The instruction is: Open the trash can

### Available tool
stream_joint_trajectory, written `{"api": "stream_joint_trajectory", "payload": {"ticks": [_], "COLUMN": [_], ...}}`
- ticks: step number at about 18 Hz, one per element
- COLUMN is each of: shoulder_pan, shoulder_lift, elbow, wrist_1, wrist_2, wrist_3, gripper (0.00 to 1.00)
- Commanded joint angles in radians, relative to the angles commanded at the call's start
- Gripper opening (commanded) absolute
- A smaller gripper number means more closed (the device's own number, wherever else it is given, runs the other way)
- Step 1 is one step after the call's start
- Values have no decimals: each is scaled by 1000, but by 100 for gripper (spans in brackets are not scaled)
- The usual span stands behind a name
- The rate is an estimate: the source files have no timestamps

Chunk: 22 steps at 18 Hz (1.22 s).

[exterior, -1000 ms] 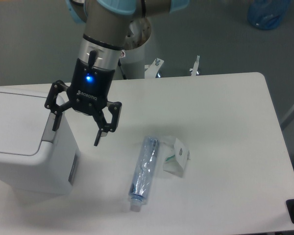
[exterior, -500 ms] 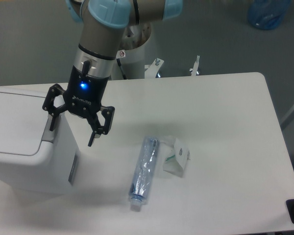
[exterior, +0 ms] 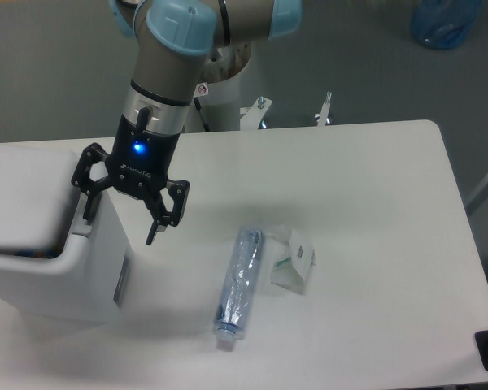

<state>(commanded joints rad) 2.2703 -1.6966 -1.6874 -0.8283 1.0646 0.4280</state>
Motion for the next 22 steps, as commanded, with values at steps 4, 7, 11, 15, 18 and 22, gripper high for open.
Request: {"api": "stream_joint_trajectory", "payload": {"ticks": [4, 7, 11, 15, 18, 22], "shoulder_pan": [0, 23, 155, 279, 340, 356], "shoulder_lift": [-3, -6, -6, -15, -23, -87], "elbow": [17, 54, 81, 55, 8, -21], "wrist_1": [-2, -2, -2, -3, -5, 0], "wrist_2": [-2, -2, 0, 3, 64, 308], "wrist_3": [0, 2, 47, 184, 358, 538], "gripper": [100, 100, 100, 100, 100, 100]}}
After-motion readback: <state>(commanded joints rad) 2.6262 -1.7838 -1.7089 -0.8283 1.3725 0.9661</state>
